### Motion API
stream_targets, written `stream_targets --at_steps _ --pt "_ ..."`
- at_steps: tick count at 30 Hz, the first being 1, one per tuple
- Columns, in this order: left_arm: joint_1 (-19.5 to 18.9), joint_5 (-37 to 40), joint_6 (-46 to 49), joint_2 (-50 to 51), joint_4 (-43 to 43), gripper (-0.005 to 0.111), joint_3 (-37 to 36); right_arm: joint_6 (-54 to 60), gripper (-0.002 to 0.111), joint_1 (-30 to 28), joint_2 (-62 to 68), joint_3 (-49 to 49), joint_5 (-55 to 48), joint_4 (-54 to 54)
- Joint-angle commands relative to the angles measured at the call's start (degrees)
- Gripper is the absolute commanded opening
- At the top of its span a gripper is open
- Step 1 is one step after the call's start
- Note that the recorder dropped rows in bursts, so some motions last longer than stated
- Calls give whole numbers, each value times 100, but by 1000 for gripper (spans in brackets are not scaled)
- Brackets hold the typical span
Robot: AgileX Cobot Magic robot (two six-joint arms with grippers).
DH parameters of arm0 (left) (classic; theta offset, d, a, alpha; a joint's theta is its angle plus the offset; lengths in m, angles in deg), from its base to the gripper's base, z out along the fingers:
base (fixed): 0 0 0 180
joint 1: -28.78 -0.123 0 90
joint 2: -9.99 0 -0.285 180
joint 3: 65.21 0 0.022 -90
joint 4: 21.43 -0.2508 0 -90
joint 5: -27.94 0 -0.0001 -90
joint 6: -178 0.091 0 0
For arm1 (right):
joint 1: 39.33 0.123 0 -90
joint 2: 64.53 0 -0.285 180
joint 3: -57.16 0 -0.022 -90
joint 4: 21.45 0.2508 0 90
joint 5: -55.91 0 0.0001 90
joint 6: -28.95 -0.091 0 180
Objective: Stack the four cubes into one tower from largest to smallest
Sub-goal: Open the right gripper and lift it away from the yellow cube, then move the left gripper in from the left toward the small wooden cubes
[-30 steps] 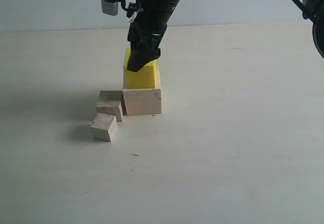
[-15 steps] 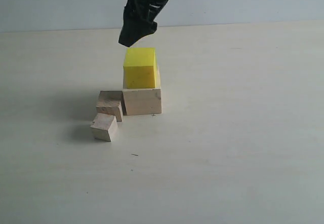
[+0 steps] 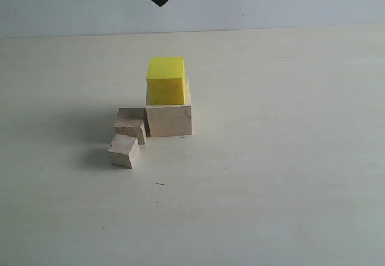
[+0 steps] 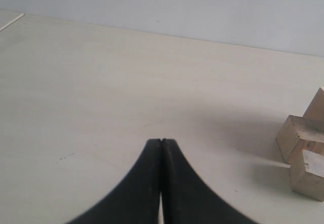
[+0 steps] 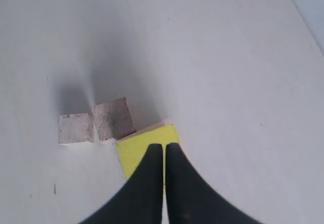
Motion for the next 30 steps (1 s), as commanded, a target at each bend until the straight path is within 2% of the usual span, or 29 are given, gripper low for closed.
stream_targets --at_steps 1,6,9,14,19,22,27,30 --pt "0 -38 23 -37 -23 0 -16 -715 0 -224 -353 31 26 -118" --pt "0 -38 23 -37 -23 0 -16 -922 0 -784 -799 -4 98 902" --pt "0 -38 23 -37 -23 0 -16 -1042 0 -992 -1218 -359 685 1070" --pt "0 -38 23 -37 -23 0 -16 -959 0 -1045 -2009 -1549 1667 953" --pt "0 -38 23 -37 -23 0 -16 -576 0 -1045 -2844 -3129 3146 1262" --pt "0 -38 23 -37 -23 0 -16 -538 0 -1045 -3274 -3930 3599 1262" --pt "0 -51 79 -37 -50 0 -16 -277 0 -1045 -3697 -4558 3637 1222" --pt "0 -478 517 -37 -267 0 -16 -277 0 -1045 -3811 -4650 3500 1222"
